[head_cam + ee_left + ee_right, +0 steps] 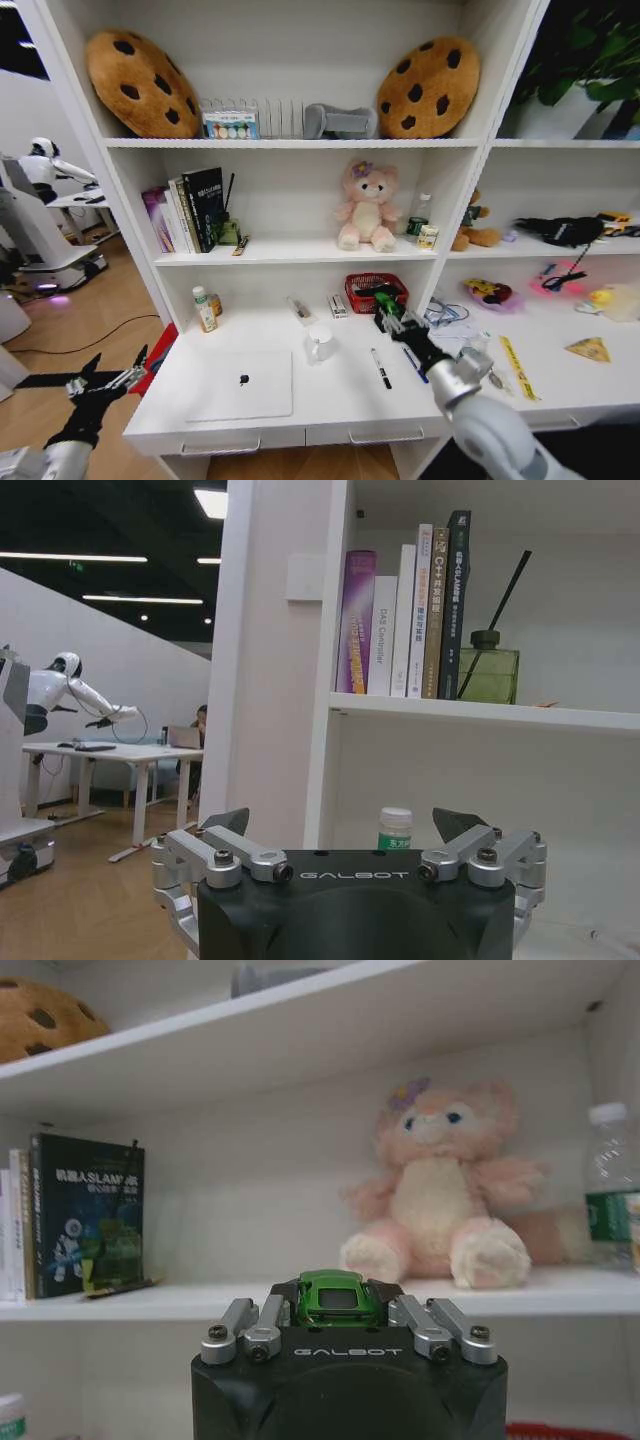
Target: Organize the objects on the table.
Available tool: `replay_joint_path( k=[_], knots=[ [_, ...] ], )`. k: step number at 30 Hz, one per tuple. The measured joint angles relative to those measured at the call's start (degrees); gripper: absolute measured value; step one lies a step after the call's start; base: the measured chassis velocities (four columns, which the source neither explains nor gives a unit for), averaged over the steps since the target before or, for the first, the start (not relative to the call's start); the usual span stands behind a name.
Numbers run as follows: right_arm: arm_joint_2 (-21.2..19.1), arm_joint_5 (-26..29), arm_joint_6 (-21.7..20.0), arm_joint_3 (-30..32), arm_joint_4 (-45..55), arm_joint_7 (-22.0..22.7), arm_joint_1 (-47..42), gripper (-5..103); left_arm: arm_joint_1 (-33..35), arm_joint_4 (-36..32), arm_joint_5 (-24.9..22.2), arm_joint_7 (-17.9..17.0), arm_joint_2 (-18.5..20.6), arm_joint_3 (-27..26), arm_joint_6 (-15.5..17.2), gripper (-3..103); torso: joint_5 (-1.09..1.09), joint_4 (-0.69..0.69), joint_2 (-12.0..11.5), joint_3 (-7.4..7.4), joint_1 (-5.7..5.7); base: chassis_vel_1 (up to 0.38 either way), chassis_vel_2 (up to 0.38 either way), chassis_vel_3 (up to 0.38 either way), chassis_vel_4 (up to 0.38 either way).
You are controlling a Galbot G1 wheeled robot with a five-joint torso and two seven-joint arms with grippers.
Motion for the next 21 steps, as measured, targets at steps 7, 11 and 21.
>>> replay_joint_path(
  k=[7,11,21],
  knots=[
    [-2.21,3.11,-0.92,-6.44,-3.33,0.46,11.19,37,0.00,0.00,0.00,0.00,0.00,0.00,0.00,100,0.01,0.04,0.00,0.01,0.00,0.000,0.000,0.000,0.000],
    [-1.94,5.54,-1.70,-15.25,-8.83,0.96,22.90,37,0.02,0.00,0.00,-0.02,-0.01,0.00,0.00,100,0.00,-0.02,0.00,0.00,0.00,0.000,0.000,0.000,0.000],
    [10.37,6.27,-1.94,-42.07,-35.07,1.29,56.03,37,0.00,0.00,0.00,0.00,-0.01,0.01,0.00,100,-0.02,0.01,-0.01,0.01,0.01,0.000,0.000,0.000,0.000]
  ],
)
